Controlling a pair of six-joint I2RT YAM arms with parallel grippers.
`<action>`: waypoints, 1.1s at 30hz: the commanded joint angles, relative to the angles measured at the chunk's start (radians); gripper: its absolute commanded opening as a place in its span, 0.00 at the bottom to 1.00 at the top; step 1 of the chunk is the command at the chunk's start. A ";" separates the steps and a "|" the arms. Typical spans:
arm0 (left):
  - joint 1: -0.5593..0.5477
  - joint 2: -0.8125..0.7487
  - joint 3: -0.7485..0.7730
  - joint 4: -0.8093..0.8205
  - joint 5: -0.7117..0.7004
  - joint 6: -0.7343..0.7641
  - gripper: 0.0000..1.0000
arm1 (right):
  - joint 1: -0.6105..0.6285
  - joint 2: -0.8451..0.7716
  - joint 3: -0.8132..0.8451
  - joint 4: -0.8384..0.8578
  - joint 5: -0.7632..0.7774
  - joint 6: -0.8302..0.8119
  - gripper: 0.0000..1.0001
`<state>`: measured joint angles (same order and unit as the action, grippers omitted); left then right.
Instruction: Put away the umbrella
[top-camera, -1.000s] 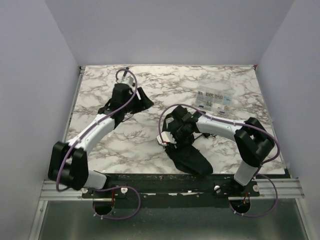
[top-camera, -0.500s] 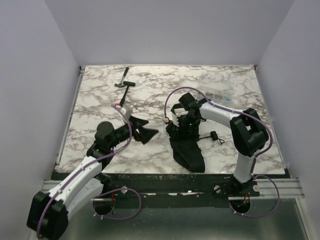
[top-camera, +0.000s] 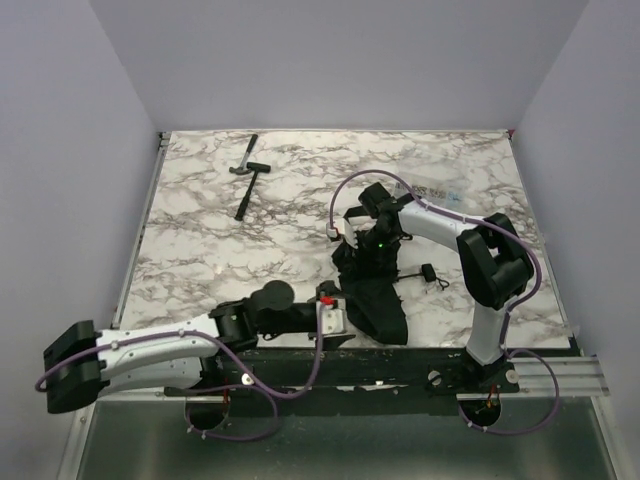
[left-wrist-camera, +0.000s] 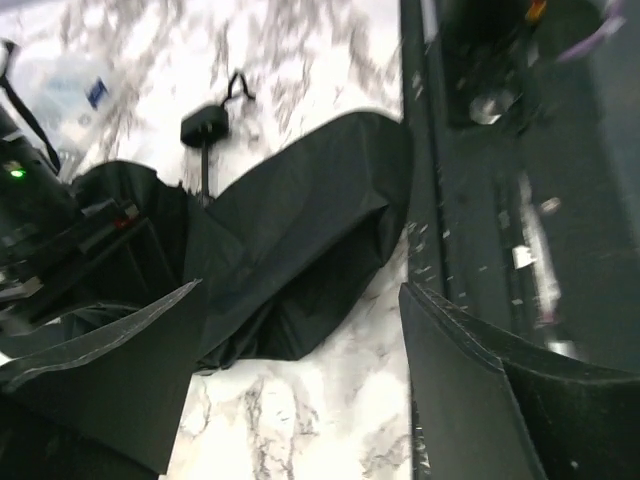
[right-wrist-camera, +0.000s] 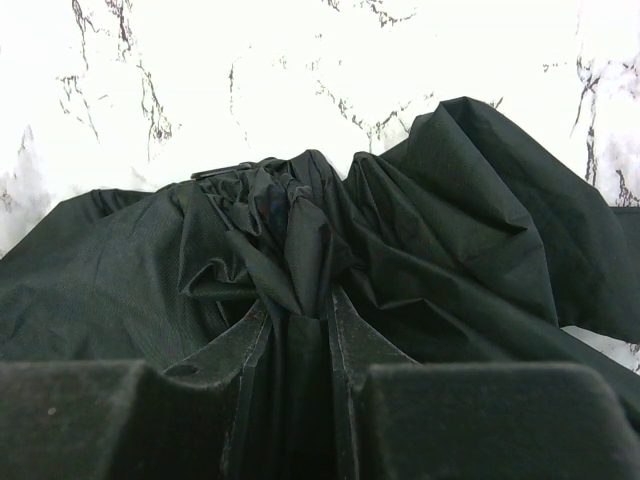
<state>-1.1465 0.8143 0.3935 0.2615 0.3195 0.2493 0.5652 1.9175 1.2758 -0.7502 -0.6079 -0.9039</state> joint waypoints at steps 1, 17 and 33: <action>-0.059 0.265 0.130 0.010 -0.231 0.160 0.72 | -0.001 0.092 -0.083 0.027 0.123 0.014 0.16; -0.036 0.856 0.243 0.081 -0.101 -0.180 0.01 | -0.001 0.066 -0.104 0.040 0.120 0.018 0.16; 0.135 1.063 0.397 -0.097 -0.525 -0.433 0.01 | -0.001 0.061 -0.056 -0.135 -0.002 -0.041 0.35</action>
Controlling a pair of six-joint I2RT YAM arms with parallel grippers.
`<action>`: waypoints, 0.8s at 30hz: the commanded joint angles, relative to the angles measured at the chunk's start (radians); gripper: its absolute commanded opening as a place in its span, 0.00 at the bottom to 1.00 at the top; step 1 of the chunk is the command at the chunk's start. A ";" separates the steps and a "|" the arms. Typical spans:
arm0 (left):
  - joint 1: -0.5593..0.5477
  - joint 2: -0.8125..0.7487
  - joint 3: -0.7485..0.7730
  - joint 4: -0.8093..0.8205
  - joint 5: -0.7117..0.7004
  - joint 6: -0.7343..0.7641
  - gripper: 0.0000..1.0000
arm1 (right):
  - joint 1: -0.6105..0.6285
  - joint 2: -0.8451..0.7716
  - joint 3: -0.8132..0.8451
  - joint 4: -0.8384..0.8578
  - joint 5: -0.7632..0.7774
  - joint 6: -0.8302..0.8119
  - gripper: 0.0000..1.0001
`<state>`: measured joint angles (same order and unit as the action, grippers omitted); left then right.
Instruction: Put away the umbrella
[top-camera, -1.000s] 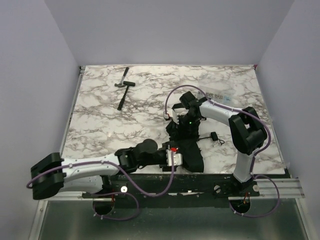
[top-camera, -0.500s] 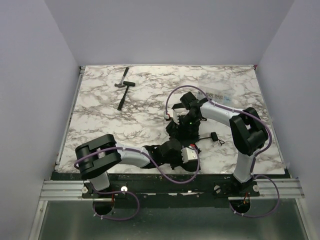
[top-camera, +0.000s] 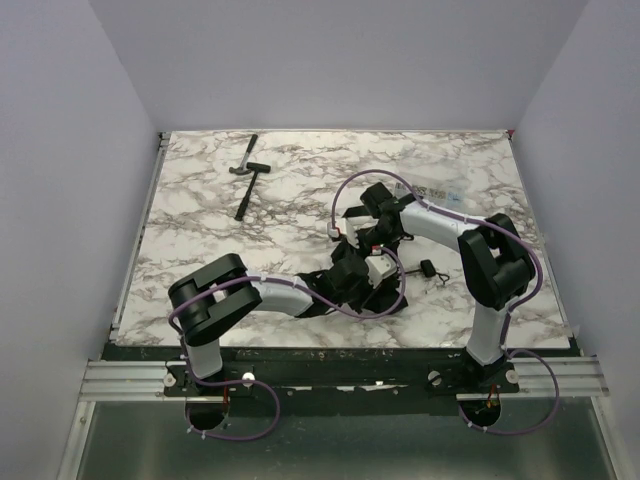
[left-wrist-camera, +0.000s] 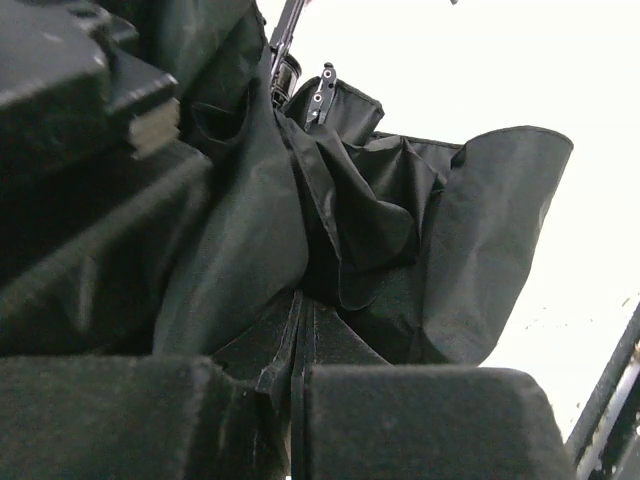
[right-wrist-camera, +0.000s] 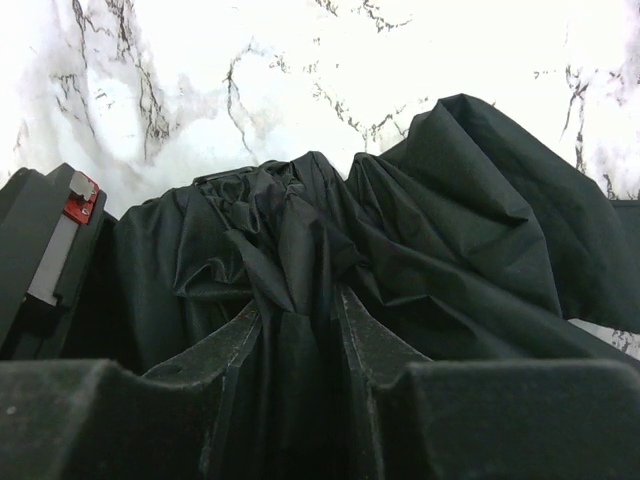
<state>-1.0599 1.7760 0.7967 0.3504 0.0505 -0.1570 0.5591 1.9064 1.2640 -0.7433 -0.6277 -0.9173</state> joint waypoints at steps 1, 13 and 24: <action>0.054 0.109 0.000 -0.190 -0.258 -0.023 0.00 | 0.005 0.072 -0.035 -0.160 0.012 -0.032 0.39; 0.075 0.068 -0.134 -0.074 -0.186 0.017 0.00 | 0.001 0.155 0.157 -0.458 0.005 -0.192 0.74; 0.134 0.041 -0.203 -0.051 -0.187 -0.005 0.00 | -0.012 0.137 0.129 -0.456 0.027 -0.226 0.78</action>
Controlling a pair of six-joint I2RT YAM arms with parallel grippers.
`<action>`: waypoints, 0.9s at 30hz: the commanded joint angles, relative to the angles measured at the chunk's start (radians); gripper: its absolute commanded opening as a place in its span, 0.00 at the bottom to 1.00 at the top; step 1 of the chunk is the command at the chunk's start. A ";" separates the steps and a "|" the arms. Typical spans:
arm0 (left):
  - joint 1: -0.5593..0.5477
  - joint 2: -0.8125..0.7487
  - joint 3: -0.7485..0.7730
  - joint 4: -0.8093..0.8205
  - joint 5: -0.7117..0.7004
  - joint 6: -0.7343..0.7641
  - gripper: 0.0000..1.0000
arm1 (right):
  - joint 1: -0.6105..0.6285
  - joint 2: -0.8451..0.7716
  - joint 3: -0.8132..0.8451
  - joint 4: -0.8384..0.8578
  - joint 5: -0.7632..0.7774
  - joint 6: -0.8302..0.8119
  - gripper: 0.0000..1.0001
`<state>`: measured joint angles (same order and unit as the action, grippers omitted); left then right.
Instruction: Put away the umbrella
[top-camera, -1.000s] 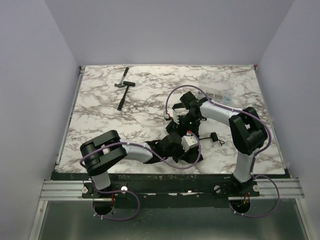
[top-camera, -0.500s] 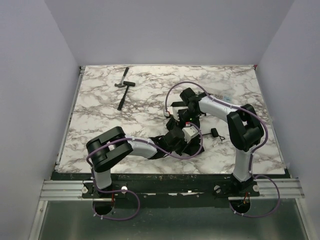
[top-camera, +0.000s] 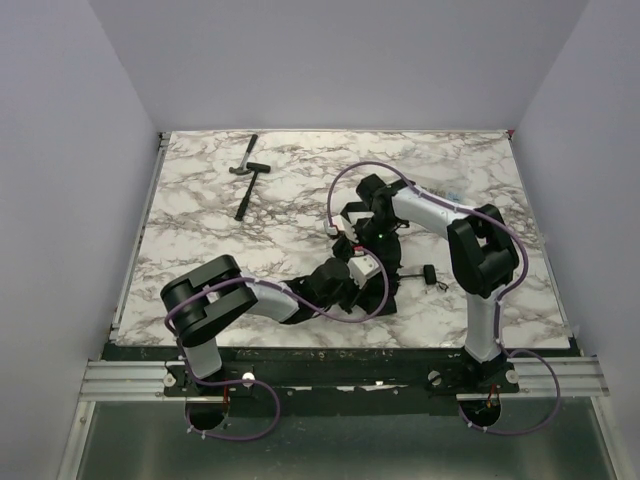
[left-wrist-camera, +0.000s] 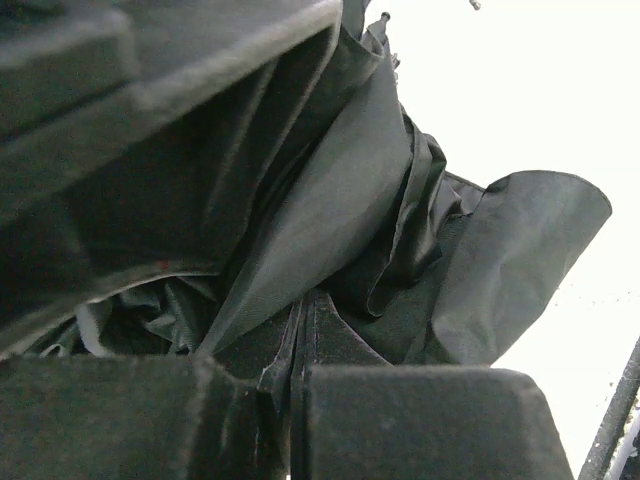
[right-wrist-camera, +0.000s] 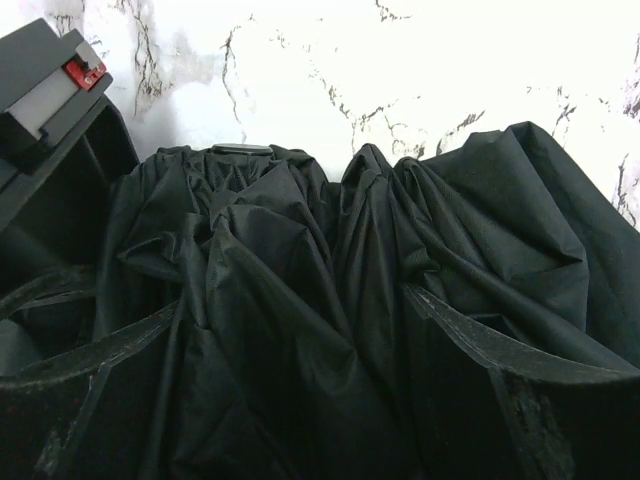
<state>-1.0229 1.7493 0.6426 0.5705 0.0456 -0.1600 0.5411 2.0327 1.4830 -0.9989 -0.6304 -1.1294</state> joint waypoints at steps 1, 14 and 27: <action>0.110 0.072 -0.033 -0.290 -0.196 -0.026 0.00 | 0.008 0.002 -0.113 -0.182 0.034 -0.010 0.78; 0.076 -0.003 -0.026 -0.310 -0.491 -0.182 0.00 | 0.020 0.002 -0.172 -0.120 0.062 0.066 0.83; -0.077 0.006 -0.158 -0.077 -0.599 0.008 0.00 | 0.017 0.007 -0.010 -0.195 0.057 0.126 0.84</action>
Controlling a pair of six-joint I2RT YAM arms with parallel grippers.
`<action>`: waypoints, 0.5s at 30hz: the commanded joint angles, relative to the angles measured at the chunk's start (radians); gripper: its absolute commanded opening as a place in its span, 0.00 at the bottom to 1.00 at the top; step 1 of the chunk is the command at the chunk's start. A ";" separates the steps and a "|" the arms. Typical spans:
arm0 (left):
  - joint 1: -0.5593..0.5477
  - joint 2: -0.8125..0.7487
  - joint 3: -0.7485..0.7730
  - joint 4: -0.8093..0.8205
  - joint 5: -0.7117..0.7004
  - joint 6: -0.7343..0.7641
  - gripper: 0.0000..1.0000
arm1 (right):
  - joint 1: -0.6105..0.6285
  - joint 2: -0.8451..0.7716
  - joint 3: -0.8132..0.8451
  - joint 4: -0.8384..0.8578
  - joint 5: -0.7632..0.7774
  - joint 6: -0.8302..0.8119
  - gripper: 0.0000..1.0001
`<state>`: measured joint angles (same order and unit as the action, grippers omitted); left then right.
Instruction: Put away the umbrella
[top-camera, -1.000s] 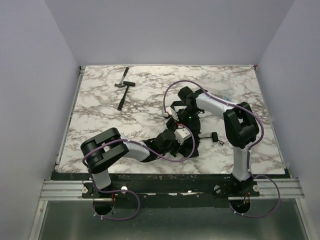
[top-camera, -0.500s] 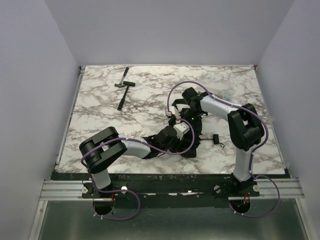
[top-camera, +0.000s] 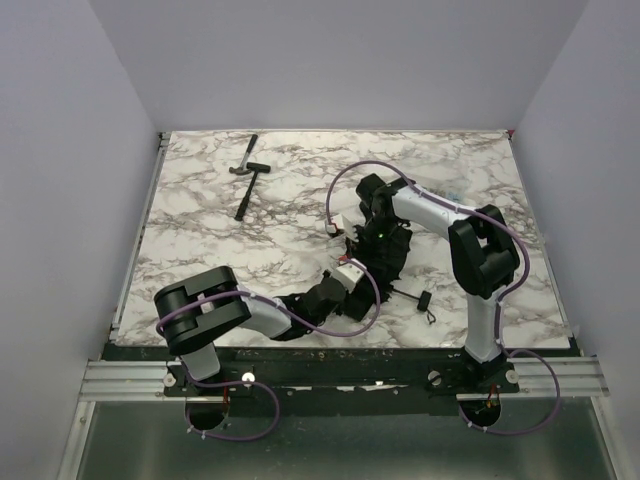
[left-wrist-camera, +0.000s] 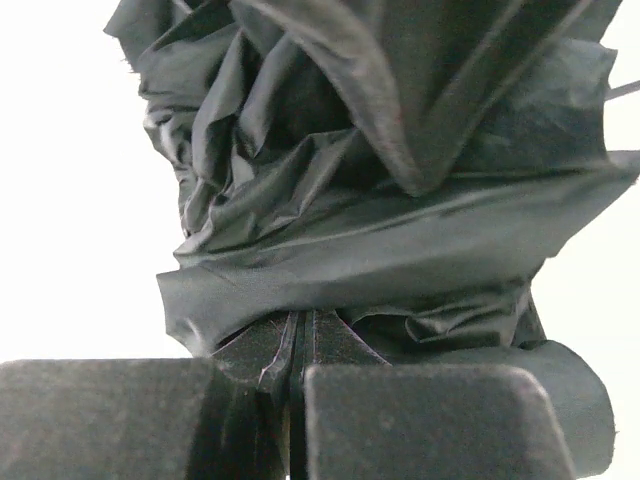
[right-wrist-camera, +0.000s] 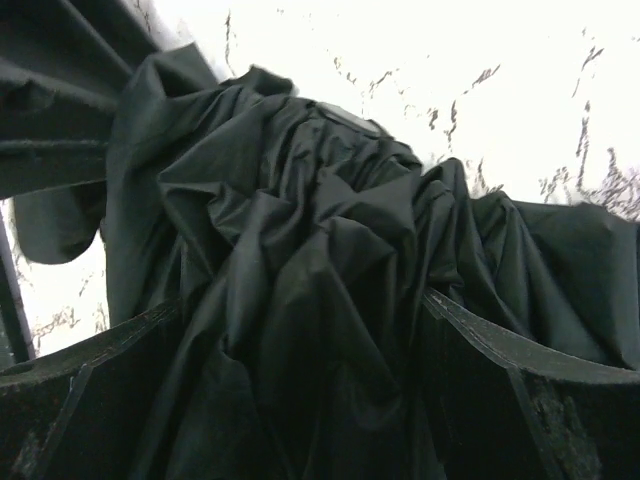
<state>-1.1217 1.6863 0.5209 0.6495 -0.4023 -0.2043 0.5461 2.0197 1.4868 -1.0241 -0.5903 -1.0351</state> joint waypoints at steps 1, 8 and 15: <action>0.022 0.075 -0.026 -0.169 -0.151 0.047 0.00 | 0.012 0.013 -0.016 -0.172 0.015 0.034 0.84; 0.022 0.096 0.065 -0.231 -0.119 0.003 0.00 | 0.014 -0.058 -0.163 0.046 0.009 0.237 0.85; 0.011 0.085 0.152 -0.278 -0.041 -0.124 0.00 | 0.028 -0.083 -0.296 0.283 0.118 0.443 0.83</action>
<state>-1.1187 1.7332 0.6456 0.5034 -0.4858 -0.2306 0.5434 1.8927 1.2842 -0.7963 -0.5430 -0.7601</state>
